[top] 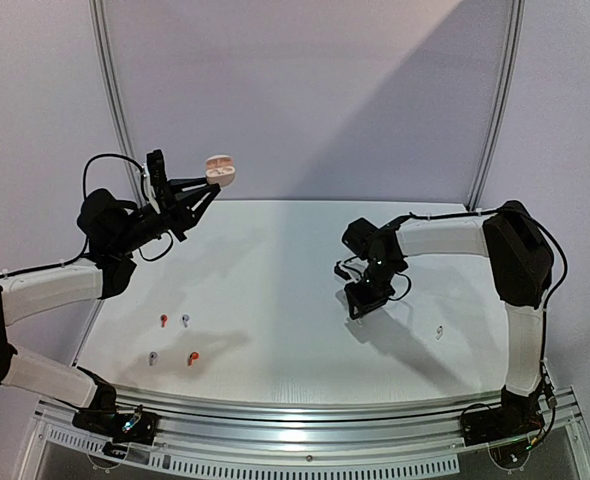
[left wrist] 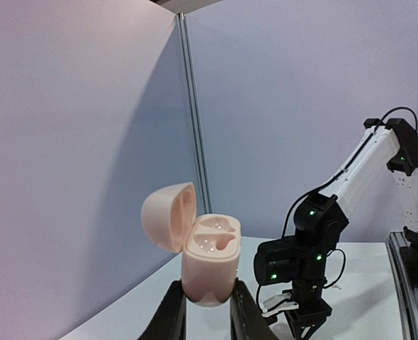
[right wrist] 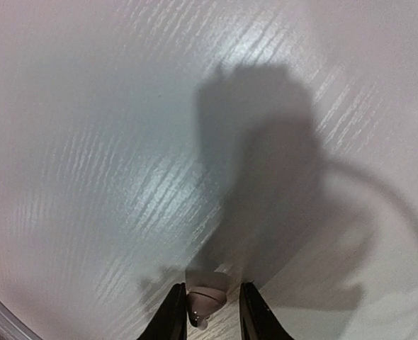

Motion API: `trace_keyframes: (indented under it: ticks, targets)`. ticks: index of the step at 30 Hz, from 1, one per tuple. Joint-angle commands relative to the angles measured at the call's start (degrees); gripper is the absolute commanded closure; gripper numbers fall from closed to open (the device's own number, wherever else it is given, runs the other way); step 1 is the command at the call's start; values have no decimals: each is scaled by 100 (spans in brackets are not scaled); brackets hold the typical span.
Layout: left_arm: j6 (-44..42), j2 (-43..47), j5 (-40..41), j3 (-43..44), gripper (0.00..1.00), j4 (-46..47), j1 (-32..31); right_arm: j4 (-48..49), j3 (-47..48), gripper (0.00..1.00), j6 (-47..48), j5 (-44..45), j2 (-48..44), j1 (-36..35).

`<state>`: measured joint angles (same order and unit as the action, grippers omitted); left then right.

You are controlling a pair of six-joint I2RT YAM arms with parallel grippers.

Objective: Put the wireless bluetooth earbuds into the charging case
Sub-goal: Pick up the right earbud from the center of the board.

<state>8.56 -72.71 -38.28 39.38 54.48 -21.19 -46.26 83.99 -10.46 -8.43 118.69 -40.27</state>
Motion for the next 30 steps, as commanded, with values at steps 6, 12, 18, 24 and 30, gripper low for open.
trace_keyframes:
  ticks: [6, 12, 18, 24, 30]
  targets:
    - [-46, 11, 22, -9, 100, -47, 17, -323, 86, 74, -136, 480, 179, -157]
    - [-56, 20, 31, -26, 100, -50, 16, -307, 250, 77, -143, 492, 293, -175]
    - [-73, 33, 40, -35, 100, -58, 18, -340, 373, 77, -142, 447, 414, -192]
    - [-81, 37, 49, -44, 100, -69, 18, -392, 373, 82, -142, 416, 444, -201]
    - [-82, 37, 58, -48, 100, -65, 18, -526, 353, 80, -109, 485, 418, -202]
